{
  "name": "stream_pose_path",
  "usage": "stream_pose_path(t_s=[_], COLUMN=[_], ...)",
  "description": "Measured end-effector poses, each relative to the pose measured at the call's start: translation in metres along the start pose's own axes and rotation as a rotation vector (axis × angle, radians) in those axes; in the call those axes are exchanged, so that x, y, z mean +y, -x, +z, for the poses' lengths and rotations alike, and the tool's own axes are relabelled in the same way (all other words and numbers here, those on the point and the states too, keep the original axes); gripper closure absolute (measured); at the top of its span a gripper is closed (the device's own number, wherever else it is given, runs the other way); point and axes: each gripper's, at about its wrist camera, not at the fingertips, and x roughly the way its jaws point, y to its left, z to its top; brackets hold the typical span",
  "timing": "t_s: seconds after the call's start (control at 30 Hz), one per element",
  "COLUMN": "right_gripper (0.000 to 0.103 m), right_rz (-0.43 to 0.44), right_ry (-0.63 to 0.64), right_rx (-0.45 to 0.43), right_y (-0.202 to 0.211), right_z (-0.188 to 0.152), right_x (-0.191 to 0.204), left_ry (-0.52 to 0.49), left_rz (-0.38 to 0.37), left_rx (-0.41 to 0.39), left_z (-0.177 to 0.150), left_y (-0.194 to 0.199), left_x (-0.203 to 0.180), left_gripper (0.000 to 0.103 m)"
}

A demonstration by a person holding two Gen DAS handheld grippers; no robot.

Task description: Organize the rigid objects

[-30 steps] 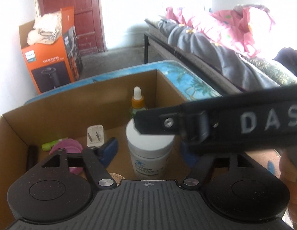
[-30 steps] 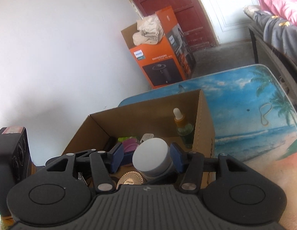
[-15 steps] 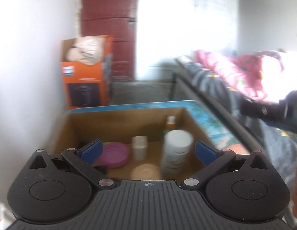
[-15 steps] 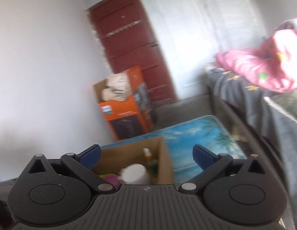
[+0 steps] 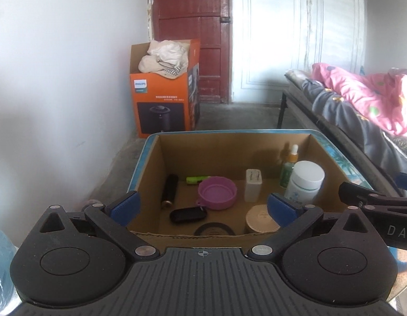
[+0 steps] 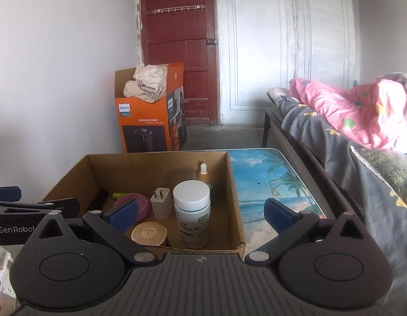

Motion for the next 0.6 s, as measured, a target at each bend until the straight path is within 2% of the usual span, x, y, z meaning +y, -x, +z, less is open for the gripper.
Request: stream_pose_path(t_s=[0.6], right_gripper=[0.0], right_rz=[-0.02], right_ry=[0.045], right_rx=[0.073], right_y=[-0.02], right_z=[-0.011], right_x=[0.015], left_ry=[0.021], left_rz=[0.006], left_rx=[0.089], left_z=[-0.009], left_y=[-0.019], left_x=[0.017], left_gripper=[0.0])
